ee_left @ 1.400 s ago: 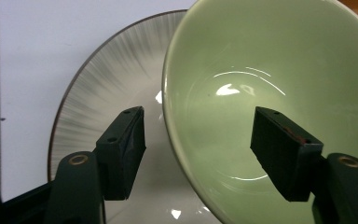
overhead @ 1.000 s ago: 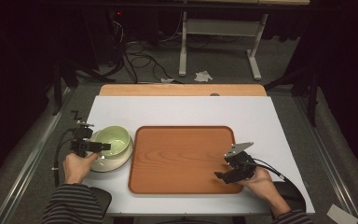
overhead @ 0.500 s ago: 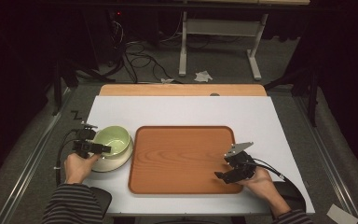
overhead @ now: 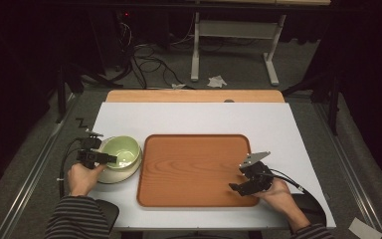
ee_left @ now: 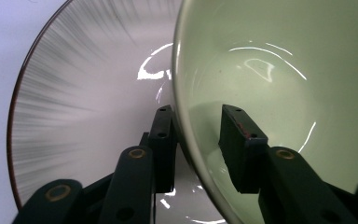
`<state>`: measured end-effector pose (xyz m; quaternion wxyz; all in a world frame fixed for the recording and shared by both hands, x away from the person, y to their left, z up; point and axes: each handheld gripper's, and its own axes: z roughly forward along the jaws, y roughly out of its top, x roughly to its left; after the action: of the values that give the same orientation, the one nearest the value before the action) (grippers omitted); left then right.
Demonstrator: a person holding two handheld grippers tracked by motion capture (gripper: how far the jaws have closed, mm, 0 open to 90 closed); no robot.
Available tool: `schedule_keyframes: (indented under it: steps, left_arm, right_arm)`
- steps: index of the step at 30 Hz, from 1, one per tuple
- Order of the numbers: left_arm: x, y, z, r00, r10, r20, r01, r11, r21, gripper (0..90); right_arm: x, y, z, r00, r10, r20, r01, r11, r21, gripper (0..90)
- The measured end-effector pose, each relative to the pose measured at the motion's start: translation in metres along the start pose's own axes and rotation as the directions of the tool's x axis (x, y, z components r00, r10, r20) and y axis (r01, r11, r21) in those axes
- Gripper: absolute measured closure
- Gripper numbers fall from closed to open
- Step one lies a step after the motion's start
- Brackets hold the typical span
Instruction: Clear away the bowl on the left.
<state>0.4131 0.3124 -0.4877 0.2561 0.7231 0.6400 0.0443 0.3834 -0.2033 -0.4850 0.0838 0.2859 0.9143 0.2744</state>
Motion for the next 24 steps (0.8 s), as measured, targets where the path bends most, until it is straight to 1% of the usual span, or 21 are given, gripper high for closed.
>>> schedule_keyframes:
  steps: [1, 6, 10, 15, 18, 20, 22, 24]
  left_arm:
    - [0.0002, 0.0001, -0.0002, 1.0, -0.001, 0.005, 0.001, 1.0, 0.002, 69.1]
    - [0.0012, 0.0009, -0.0009, 0.9998, -0.015, 0.016, 0.015, 0.9999, 0.003, 72.4]
    - [0.0016, 0.0005, -0.0021, 0.9994, -0.021, 0.029, 0.021, 0.9998, -0.005, 78.1]
    - [0.0031, 0.0014, -0.0039, 0.9984, -0.032, 0.047, 0.032, 0.9994, -0.011, 80.7]
    - [0.0022, 0.0012, -0.006, 0.9987, -0.026, 0.045, 0.027, 0.9992, -0.028, 82.5]
    - [0.0014, 0.0013, -0.0089, 0.9992, -0.017, 0.036, 0.018, 0.9988, -0.045, 83.8]
    - [0.0003, 0.0013, -0.0097, 0.9996, -0.01, 0.028, 0.011, 0.9988, -0.048, 84.1]
    - [0.0007, 0.0018, -0.0097, 0.9995, -0.008, 0.031, 0.009, 0.9986, -0.051, 84.2]
  right_arm:
    - [-0.0005, -0.0001, 0.0, 1.0, -0.002, 0.0, 0.002, 1.0, 0.003, 28.8]
    - [-0.0006, 0.0, 0.0002, 1.0, 0.004, -0.002, -0.004, 1.0, 0.001, 28.8]
    - [-0.0003, 0.0, 0.0001, 1.0, -0.002, -0.002, 0.002, 1.0, -0.001, 28.8]
    - [-0.0006, 0.0, 0.0, 1.0, 0.001, -0.003, -0.001, 1.0, 0.002, 28.8]
    - [-0.0007, -0.0001, 0.0, 1.0, -0.004, -0.002, 0.004, 1.0, 0.001, 28.8]
    - [-0.0001, 0.0, -0.0001, 1.0, -0.002, -0.001, 0.002, 1.0, -0.001, 28.8]
    - [-0.0001, 0.0001, -0.0004, 1.0, -0.001, -0.003, 0.001, 1.0, 0.001, 28.8]
    - [-0.0006, 0.0, -0.0001, 1.0, -0.006, -0.003, 0.006, 1.0, 0.001, 28.8]
